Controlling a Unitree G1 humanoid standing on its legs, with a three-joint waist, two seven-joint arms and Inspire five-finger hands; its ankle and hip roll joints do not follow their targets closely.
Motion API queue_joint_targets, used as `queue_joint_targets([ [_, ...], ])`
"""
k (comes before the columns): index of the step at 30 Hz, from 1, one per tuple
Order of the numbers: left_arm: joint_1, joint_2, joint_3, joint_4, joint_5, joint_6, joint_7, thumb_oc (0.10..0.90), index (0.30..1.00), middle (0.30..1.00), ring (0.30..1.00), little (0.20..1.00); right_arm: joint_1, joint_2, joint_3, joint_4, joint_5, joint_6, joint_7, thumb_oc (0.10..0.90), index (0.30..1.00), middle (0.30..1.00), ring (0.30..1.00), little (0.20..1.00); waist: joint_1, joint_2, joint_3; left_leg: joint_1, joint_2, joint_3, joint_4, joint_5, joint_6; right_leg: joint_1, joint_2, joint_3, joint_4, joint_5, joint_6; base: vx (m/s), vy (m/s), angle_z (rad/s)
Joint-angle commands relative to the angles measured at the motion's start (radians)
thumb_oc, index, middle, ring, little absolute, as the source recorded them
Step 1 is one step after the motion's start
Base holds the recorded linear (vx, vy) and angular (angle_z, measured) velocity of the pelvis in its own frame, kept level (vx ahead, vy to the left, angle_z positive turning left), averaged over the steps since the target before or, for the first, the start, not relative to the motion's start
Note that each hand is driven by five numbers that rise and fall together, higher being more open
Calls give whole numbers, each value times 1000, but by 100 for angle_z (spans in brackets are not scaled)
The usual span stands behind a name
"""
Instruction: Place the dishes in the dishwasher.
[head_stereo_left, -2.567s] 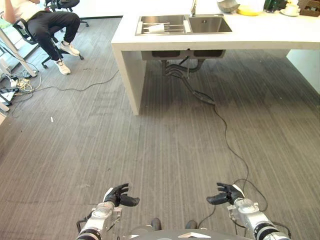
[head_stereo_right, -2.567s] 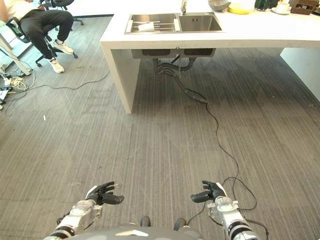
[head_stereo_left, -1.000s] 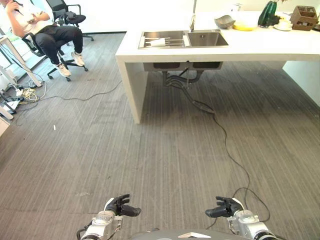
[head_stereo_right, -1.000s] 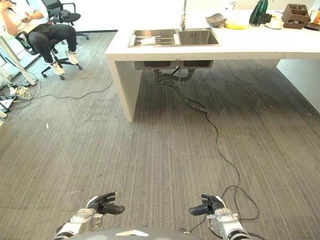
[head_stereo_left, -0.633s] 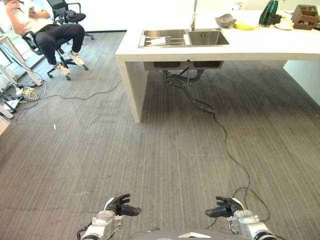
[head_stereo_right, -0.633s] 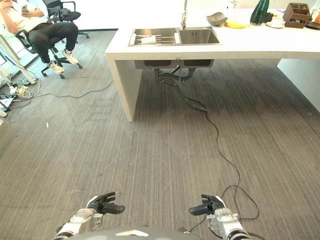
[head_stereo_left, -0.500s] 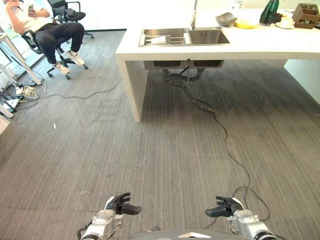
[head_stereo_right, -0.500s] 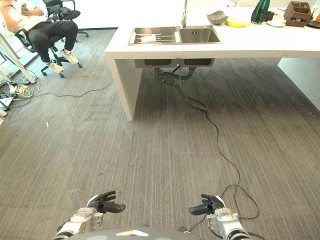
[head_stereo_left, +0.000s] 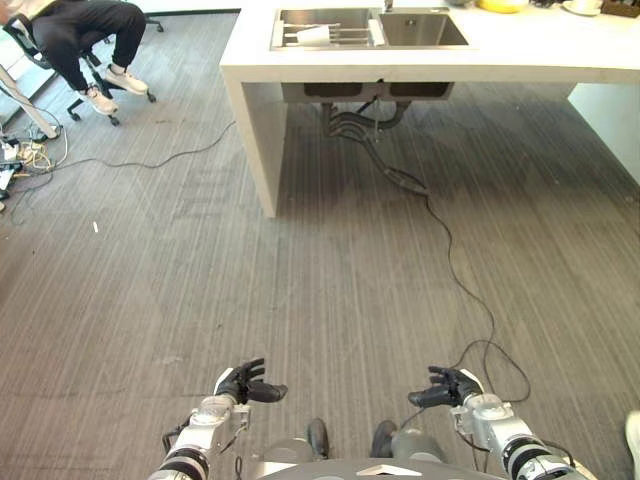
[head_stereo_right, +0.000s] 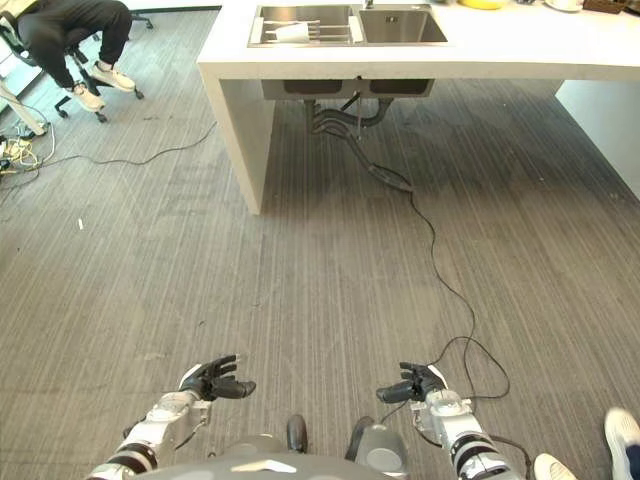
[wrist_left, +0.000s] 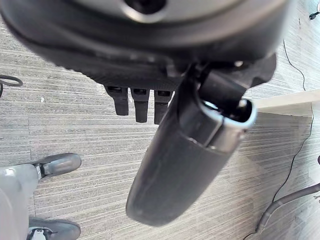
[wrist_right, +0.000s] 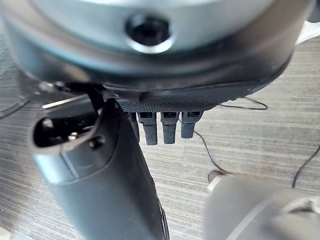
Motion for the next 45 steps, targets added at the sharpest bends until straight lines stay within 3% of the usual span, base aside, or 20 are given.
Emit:
queue_joint_targets([
  [1, -42, 40, -11, -68, -24, -38, 12, 800, 900, 900, 900, 900, -54, -24, -24, -36, 43, -32, -4, 800, 900, 900, 900, 900, 33, -30, -31, 32, 26, -24, 51, -120, -46, 40, -75, 68, -139, 77, 78, 237, -67, 13],
  [5, -36, 53, 10, -90, -52, -46, 20, 800, 900, 900, 900, 900, -56, -36, -19, -62, 54, -34, -6, 800, 900, 900, 900, 900, 19, -52, -15, 85, 21, -80, 49, -163, -79, -13, -86, 69, -447, 161, 98, 249, -137, 14],
  [6, -36, 53, 10, -91, -52, -46, 20, 800, 900, 900, 900, 900, -55, -36, -19, -62, 54, -34, -6, 800, 900, 900, 900, 900, 18, -48, -14, 87, 25, -80, 50, -166, -79, -6, -82, 66, -454, 164, 98, 318, -141, 25],
  [7, -34, 57, 21, -94, -53, -49, 22, 800, 900, 900, 900, 900, -50, -34, -22, -59, 53, -32, -5, 800, 900, 900, 900, 900, 8, -58, -14, 112, 28, -104, 45, -184, -94, -31, -90, 99, -528, 217, 118, 218, -84, 21],
  [10, -23, 62, 37, -98, -55, -53, 21, 800, 900, 900, 900, 900, -38, -30, -21, -43, 48, -29, 7, 800, 900, 900, 900, 900, 4, -64, -29, 161, 40, -133, 39, -218, -110, -39, -87, 95, -554, 262, 131, 407, -142, 46],
  [14, -10, 65, 42, -117, -72, -49, 29, 800, 900, 900, 900, 900, -13, -37, -16, -28, 45, -28, 21, 800, 900, 900, 900, 900, -19, -57, -77, 172, 99, -182, 110, -249, -136, -34, -53, 80, -496, 211, 97, 330, -201, 52],
  [17, 6, 60, 43, -139, -97, -48, 24, 800, 900, 900, 900, 900, -3, -46, -6, -9, 39, -25, 25, 800, 900, 900, 900, 900, -11, -30, -92, 114, 158, -197, 278, -151, -170, 7, 10, 45, -472, 132, 44, 285, -261, 48],
  [20, -4, 67, 34, -184, -120, -38, 27, 800, 900, 900, 900, 900, -9, -63, -4, -15, 46, -29, 9, 800, 900, 900, 900, 900, 10, -52, -65, -72, 182, -211, 636, 34, -183, 96, 46, 13, -501, 68, -31, 224, -373, 1],
  [23, -14, 72, 36, -224, -127, -30, 38, 800, 900, 900, 900, 900, -14, -76, -9, -23, 51, -26, -7, 800, 900, 900, 900, 900, 38, -60, -30, -180, 250, -109, 798, 83, -192, 182, 80, -20, -527, 10, -76, 194, -287, -1],
  [24, -20, 67, 37, -234, -133, -32, 41, 800, 900, 900, 900, 900, -14, -76, -9, -21, 53, -26, -11, 800, 900, 900, 900, 900, 51, -55, -22, -218, 232, -94, 782, 34, -182, 205, 88, -21, -541, -2, -75, 240, -114, 8],
  [26, -18, 63, 43, -252, -138, -41, 44, 800, 900, 900, 900, 900, -10, -71, -4, -20, 54, -31, -9, 800, 900, 900, 900, 900, 73, -52, -19, -294, 141, -96, 696, -23, -168, 232, 102, -1, -566, -7, -63, 257, -21, 19],
  [27, -18, 63, 43, -253, -138, -41, 45, 800, 900, 900, 900, 900, -9, -71, -4, -20, 54, -32, -9, 800, 900, 900, 900, 900, 74, -51, -18, -292, 141, -95, 696, -24, -168, 233, 102, 0, -567, -8, -63, 224, 8, -13],
  [28, -20, 65, 45, -269, -138, -48, 44, 800, 900, 900, 900, 900, -5, -72, -12, -17, 58, -38, -8, 800, 900, 900, 900, 900, 82, -54, -19, -313, 129, -86, 602, -47, -165, 256, 107, -1, -592, -19, -43, 422, 30, -35],
  [29, -31, 83, 62, -303, -151, -65, 56, 800, 900, 900, 900, 900, -2, -66, -16, 6, 69, -49, -15, 800, 900, 900, 900, 900, 118, -40, -15, -382, 122, -63, 337, 31, -169, 317, 145, 5, -634, -39, -37, 421, 26, -46],
  [31, -31, 84, 62, -303, -151, -64, 56, 800, 900, 900, 900, 900, -2, -65, -15, 7, 69, -50, -15, 800, 900, 900, 900, 900, 118, -42, -13, -375, 120, -62, 329, 35, -169, 320, 143, 6, -635, -39, -37, 275, 27, -31],
  [32, -32, 95, 70, -326, -164, -75, 57, 800, 900, 900, 900, 900, -5, -55, -17, 41, 69, -56, -15, 800, 900, 900, 900, 900, 147, -27, -14, -401, 107, -117, 170, 130, -194, 358, 178, 25, -653, -53, -32, 357, 44, -29],
  [33, -29, 103, 79, -341, -176, -82, 58, 800, 900, 900, 900, 900, -9, -47, -18, 59, 69, -60, -16, 800, 900, 900, 900, 900, 158, -30, -10, -416, 107, -118, 112, 159, -204, 377, 182, 33, -657, -68, -30, 358, 44, -13],
  [39, -2, 129, 124, -409, -194, -95, 59, 800, 900, 900, 900, 900, -14, -15, -13, 109, 47, -63, -3, 800, 900, 900, 900, 900, 190, -43, -41, -401, 130, -55, 54, 231, -191, 431, 202, 79, -657, -111, -17, 281, 91, -29],
  [43, 23, 159, 132, -468, -190, -94, 42, 800, 900, 900, 900, 900, -18, 6, -34, 194, 28, -54, 5, 800, 900, 900, 900, 900, 211, -87, -75, -366, 104, -40, 69, 193, -154, 437, 170, 95, -561, -135, 3, 293, 147, -54],
  [45, 17, 173, 131, -491, -187, -90, 33, 800, 900, 900, 900, 900, -20, 18, -55, 239, 20, -49, 8, 800, 900, 900, 900, 900, 215, -99, -83, -329, 83, -17, 76, 148, -127, 396, 129, 77, -416, -124, 47, 253, 264, 1],
])
